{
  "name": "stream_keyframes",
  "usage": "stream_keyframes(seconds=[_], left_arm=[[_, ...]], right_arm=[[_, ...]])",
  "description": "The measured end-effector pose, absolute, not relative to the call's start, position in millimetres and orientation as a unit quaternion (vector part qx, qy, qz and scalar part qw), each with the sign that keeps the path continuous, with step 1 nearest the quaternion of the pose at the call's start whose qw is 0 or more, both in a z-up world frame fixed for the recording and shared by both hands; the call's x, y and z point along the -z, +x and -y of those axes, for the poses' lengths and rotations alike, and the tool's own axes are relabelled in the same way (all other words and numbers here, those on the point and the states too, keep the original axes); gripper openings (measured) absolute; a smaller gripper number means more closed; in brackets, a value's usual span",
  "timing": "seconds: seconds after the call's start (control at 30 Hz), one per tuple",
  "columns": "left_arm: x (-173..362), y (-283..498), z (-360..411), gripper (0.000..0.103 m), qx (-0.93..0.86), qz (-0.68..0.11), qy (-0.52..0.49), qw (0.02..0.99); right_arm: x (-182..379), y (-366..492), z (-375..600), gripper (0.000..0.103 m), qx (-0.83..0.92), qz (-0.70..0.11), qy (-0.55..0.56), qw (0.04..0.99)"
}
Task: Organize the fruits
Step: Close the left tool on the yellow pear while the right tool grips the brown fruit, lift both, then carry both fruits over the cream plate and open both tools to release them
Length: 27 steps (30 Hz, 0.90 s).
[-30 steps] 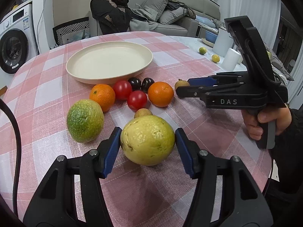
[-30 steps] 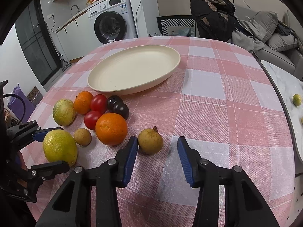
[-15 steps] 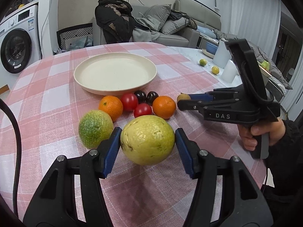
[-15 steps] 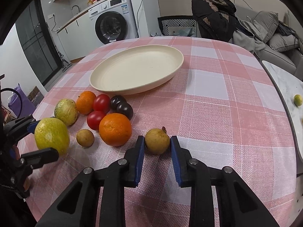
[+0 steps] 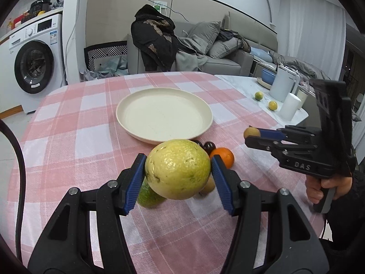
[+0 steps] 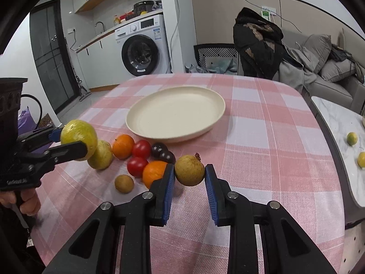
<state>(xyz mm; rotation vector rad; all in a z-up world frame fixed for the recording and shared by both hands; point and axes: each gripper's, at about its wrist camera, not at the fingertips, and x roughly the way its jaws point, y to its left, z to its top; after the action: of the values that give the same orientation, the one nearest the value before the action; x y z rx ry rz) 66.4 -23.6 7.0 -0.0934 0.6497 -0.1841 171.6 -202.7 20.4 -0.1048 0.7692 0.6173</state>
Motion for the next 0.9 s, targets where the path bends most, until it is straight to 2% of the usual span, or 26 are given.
stream_keyframes(seconds=[0.5,0.9], left_arm=[[-28,99,-1,0.055,0.058,-0.285,-0.050,0.956],[-22,134,-4,0.055,0.051,-0.289,-0.057,0.954]], right_arm=[[-49,175,179,0.028,-0.319,-0.333,-0.030,0.887],[-49,205,162,0.028,-0.318,-0.347,-0.003,0.882]])
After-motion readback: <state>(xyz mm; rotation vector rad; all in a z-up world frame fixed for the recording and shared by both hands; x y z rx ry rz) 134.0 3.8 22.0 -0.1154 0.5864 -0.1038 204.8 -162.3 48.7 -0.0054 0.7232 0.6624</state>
